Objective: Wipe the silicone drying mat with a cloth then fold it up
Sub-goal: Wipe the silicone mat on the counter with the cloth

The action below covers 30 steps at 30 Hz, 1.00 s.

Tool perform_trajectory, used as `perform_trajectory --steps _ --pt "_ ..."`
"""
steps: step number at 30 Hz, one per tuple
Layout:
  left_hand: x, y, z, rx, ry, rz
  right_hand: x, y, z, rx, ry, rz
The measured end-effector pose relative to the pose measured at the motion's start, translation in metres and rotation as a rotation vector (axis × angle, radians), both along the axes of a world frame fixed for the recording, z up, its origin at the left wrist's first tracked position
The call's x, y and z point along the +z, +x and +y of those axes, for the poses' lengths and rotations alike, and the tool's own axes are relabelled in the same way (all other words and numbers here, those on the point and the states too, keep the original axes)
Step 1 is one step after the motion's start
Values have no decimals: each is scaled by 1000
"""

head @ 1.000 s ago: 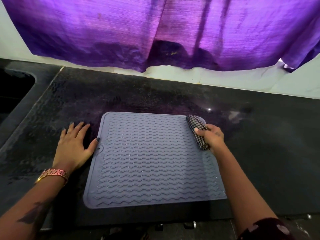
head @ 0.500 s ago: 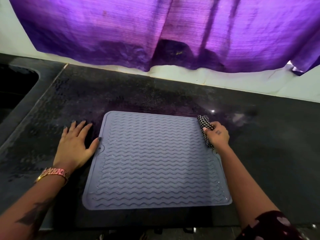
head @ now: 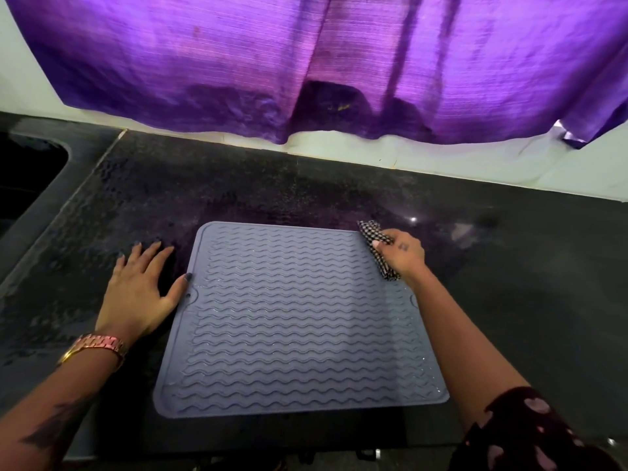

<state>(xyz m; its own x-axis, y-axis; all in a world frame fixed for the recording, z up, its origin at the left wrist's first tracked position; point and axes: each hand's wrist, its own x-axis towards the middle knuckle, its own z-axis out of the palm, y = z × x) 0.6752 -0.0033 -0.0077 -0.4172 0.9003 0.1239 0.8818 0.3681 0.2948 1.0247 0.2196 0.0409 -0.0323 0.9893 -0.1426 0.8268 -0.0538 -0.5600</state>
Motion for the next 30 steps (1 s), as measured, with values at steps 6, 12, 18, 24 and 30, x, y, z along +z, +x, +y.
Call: perform_trajectory --steps 6,12,18,24,30 --pt "1 1 -1 1 16 -10 16 43 -2 -482 -142 1287" --pt "-2 0 0 -8 19 -22 18 77 -16 -476 -208 1210" --pt "-1 1 1 -12 22 -18 -16 35 -48 -275 133 -102" --pt "-2 0 0 -8 20 -11 -28 10 -66 -66 252 -157" --pt "-2 0 -1 5 22 -13 -6 29 -25 -318 283 122"
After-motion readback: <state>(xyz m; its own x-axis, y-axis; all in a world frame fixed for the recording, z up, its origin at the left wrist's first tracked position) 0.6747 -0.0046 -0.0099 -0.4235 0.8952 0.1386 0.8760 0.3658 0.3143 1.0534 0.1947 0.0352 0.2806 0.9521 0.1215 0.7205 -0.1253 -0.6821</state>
